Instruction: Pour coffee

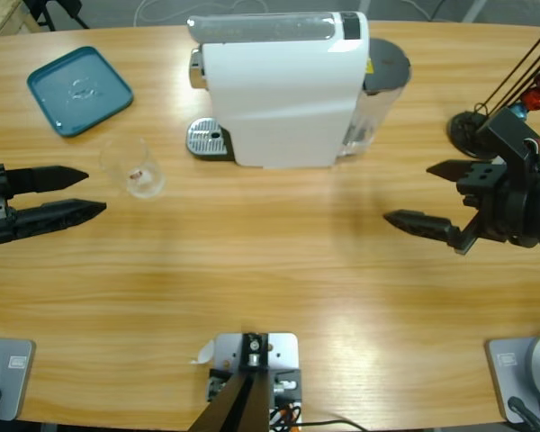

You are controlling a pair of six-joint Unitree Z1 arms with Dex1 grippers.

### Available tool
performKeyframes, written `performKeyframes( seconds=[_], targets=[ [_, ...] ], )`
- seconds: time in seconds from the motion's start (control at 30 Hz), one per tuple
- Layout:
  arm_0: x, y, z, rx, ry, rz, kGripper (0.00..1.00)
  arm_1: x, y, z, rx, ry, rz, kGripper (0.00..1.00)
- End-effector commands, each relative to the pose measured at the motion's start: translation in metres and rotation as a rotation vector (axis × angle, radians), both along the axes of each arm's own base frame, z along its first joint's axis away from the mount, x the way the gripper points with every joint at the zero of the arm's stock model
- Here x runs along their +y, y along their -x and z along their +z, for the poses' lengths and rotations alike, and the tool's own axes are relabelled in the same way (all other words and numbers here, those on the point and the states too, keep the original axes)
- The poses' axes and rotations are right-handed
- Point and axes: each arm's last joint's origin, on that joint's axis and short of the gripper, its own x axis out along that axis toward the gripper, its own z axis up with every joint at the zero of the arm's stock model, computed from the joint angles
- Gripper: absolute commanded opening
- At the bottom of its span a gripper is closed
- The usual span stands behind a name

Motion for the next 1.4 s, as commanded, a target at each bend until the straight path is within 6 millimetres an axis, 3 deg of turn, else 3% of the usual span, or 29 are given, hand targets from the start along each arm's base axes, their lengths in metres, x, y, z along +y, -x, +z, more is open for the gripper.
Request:
performKeyframes(
  seconds=[0.03, 0.47, 0.57, 0.7, 0.77, 0.83, 0.93, 1.1, 1.4],
  targets=[
    [-0.004, -0.002, -0.007, 0.04, -0.006, -0.023, 0.734, 0.003, 0.0, -0.005, 0.016, 0.017, 0.019, 0.931],
    [0.0, 0.0, 0.001, 0.0, 0.006, 0.028, 0.734, 0.002, 0.0, -0.004, 0.011, 0.01, 0.001, 0.931],
    [0.001, -0.002, 0.021, -0.034, 0.039, 0.087, 0.738, -0.002, 0.002, 0.0, -0.011, -0.002, -0.035, 0.895],
    [-0.01, -0.021, 0.068, 0.056, 0.097, 0.138, 0.858, -0.008, 0.006, 0.005, -0.031, -0.03, -0.068, 0.858],
    [-0.017, -0.042, 0.091, 0.147, 0.152, 0.154, 0.858, -0.01, 0.007, 0.009, -0.044, -0.045, -0.085, 0.858],
    [-0.023, -0.064, 0.101, 0.259, 0.246, 0.122, 0.853, -0.011, 0.007, 0.013, -0.055, -0.048, -0.094, 0.858],
    [-0.033, -0.094, 0.101, 0.366, 0.363, 0.128, 0.849, -0.011, 0.005, 0.017, -0.064, -0.031, -0.116, 0.861],
    [-0.048, -0.138, 0.083, 0.525, 0.488, 0.109, 0.843, -0.019, 0.009, 0.02, -0.049, -0.002, -0.188, 0.867],
    [-0.062, -0.171, 0.058, 0.685, 0.548, 0.154, 0.816, -0.024, 0.012, 0.016, -0.057, 0.002, -0.212, 0.862]
  ],
)
